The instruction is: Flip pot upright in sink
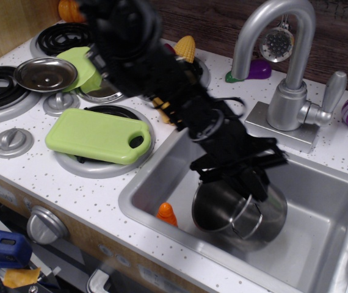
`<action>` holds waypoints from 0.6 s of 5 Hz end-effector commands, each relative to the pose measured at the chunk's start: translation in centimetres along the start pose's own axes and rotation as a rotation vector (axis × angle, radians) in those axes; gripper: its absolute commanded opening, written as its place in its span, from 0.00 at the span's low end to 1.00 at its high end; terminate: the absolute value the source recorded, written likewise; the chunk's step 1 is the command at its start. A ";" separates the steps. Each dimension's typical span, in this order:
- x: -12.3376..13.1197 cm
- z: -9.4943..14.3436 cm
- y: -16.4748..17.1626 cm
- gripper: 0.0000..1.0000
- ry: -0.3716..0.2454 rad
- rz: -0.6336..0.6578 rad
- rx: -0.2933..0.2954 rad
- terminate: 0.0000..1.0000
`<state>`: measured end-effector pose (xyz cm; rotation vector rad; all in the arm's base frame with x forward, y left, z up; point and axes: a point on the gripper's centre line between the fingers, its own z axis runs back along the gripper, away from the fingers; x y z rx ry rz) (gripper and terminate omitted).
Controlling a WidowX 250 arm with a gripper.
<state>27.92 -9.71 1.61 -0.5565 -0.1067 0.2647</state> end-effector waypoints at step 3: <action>0.7 -0.8 -0.7 1.00 -0.240 0.022 0.316 0.00</action>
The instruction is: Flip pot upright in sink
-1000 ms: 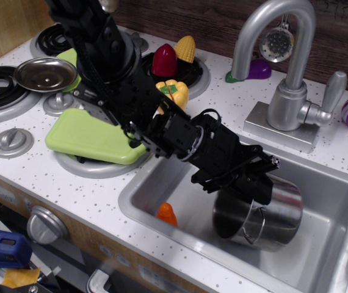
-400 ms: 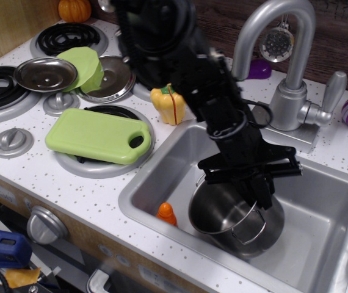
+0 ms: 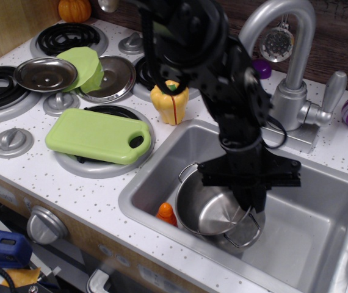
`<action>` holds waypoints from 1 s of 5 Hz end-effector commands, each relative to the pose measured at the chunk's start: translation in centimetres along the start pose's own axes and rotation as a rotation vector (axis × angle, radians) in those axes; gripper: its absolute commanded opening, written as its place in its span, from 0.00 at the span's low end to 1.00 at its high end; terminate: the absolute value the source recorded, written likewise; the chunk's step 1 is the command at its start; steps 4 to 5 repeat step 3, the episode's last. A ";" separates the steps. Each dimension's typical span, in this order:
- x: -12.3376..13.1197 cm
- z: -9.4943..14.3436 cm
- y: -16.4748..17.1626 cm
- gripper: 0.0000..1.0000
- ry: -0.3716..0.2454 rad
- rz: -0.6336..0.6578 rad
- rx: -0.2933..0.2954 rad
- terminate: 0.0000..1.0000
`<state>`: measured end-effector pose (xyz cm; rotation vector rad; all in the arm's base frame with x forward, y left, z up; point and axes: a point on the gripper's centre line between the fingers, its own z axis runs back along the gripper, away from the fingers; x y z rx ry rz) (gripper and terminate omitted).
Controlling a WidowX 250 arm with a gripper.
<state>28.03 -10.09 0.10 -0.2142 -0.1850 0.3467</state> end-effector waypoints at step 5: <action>0.8 0.9 -1.0 1.00 -0.100 0.004 -0.013 1.00</action>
